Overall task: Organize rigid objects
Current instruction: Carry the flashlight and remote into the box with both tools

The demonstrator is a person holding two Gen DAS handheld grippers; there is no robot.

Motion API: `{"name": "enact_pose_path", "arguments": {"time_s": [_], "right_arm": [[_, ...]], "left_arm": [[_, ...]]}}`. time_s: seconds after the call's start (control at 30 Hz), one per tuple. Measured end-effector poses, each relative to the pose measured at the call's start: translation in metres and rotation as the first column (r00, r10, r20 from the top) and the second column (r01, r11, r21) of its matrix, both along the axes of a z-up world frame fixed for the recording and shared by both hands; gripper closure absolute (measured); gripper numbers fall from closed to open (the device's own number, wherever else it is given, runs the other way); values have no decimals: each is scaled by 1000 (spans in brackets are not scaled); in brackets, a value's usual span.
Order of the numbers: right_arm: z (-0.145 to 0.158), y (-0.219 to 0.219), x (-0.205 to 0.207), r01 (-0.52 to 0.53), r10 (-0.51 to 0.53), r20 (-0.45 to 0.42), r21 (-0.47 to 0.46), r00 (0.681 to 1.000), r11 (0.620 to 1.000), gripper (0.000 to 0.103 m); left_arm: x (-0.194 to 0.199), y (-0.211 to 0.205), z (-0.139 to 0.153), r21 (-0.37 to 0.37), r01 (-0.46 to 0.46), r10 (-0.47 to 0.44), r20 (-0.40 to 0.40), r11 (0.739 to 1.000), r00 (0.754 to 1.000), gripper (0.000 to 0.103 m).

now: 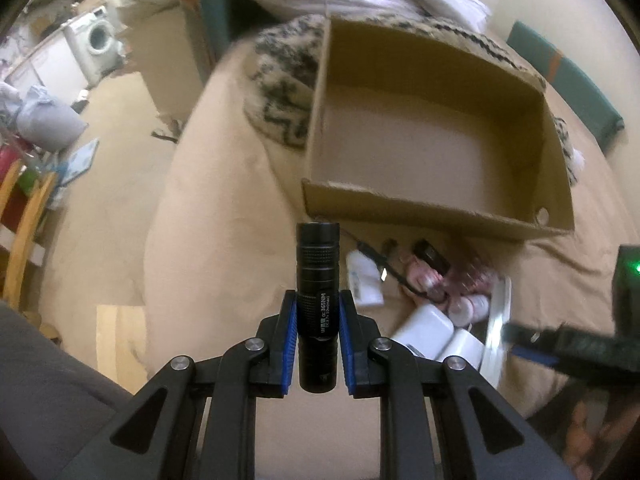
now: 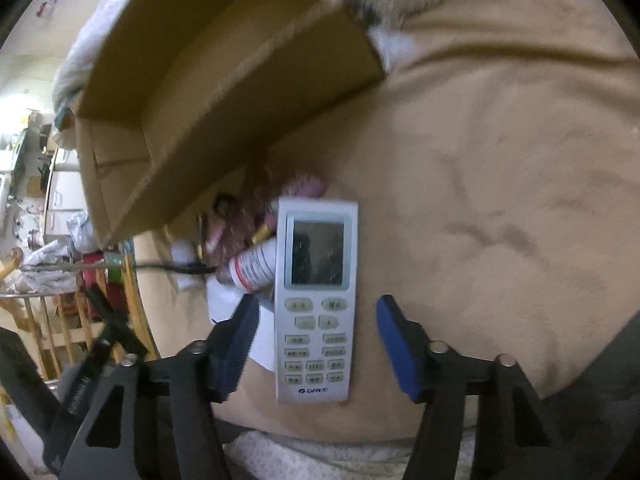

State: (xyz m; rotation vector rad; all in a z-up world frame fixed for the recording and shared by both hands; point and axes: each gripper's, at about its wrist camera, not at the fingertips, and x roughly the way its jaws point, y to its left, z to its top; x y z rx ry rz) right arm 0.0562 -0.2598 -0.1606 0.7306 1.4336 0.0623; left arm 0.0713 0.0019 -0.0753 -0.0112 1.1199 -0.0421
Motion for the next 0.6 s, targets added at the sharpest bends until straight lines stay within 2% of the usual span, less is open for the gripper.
{"name": "enact_pose_path", "arguments": {"time_s": [0.13,0.17,0.23,0.47,0.6], "right_arm": [[-11,7,1,-10,9,-24,-11,1000,1000,45],[-10,9,2,-10,10,-15,-5,1000,1000,52],[-4,12,2,-22,22,4,-19,1000,1000,54],[26,11,-5,-24,36,116,-99,993,995,57],[49,10,-12,-23,47,197,-124,979,992,57]], "left_arm": [[-6,12,1,24,-47,46,25,999,999,86],[-5,13,0,25,-55,55,20,998,998,86],[-4,18,-1,23,-70,69,12,997,998,86],[-12,17,10,70,-80,74,84,994,994,86],[-17,9,16,106,-57,44,127,993,991,86]]}}
